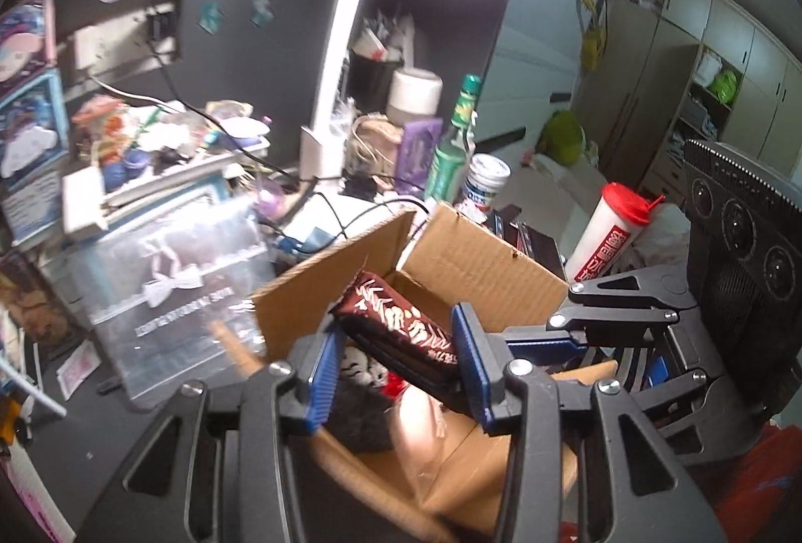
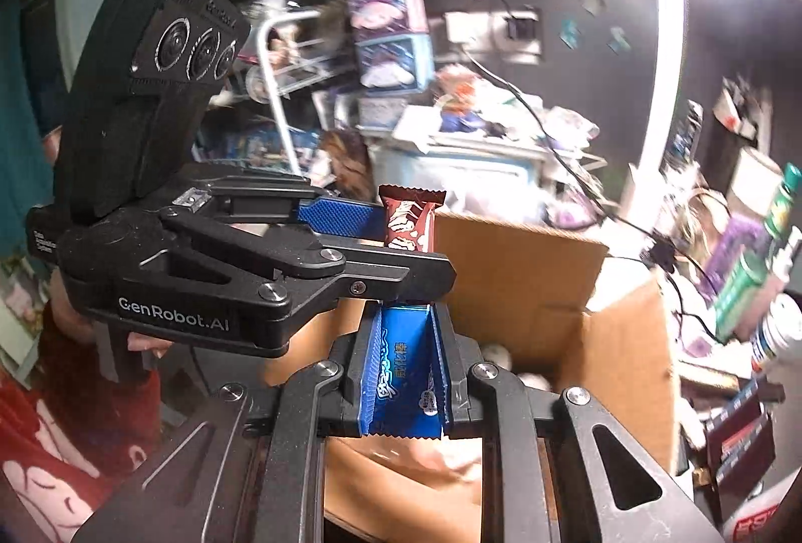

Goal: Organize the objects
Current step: 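Carry the packet and chocolate bar into the box, open the right gripper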

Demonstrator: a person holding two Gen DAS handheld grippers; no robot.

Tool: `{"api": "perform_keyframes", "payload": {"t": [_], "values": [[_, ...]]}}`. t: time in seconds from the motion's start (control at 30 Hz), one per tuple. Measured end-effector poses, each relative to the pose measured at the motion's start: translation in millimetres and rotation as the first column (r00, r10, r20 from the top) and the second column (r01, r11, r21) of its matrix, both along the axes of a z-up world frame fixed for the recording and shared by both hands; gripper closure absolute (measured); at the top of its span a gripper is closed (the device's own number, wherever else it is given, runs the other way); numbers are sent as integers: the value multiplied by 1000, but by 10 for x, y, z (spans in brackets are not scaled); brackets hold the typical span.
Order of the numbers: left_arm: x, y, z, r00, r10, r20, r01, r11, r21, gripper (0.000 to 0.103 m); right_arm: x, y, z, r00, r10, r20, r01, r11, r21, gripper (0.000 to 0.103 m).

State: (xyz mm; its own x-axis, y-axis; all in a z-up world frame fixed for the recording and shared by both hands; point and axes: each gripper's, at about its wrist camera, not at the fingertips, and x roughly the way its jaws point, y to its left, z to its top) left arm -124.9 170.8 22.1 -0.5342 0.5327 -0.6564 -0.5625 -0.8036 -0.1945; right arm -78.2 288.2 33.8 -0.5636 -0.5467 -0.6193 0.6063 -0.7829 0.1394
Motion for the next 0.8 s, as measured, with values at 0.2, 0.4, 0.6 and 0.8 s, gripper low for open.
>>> {"api": "perform_keyframes", "payload": {"t": [0.2,0.4,0.6,0.8], "values": [[-46,142,-52,1000,-5,10,6,1000,-20,27,-70,87,-68,999,-22,23,21,999,32,78],[20,-10,61,1000,24,-20,-23,1000,14,22,-67,125,-60,999,-46,14,45,998,44,77],[163,-311,131,996,75,-52,-74,997,22,21,-19,31,-45,999,-50,6,50,997,51,77],[350,-776,170,987,142,-81,-138,989,50,21,92,-279,62,1000,-11,-21,12,998,59,77]]}}
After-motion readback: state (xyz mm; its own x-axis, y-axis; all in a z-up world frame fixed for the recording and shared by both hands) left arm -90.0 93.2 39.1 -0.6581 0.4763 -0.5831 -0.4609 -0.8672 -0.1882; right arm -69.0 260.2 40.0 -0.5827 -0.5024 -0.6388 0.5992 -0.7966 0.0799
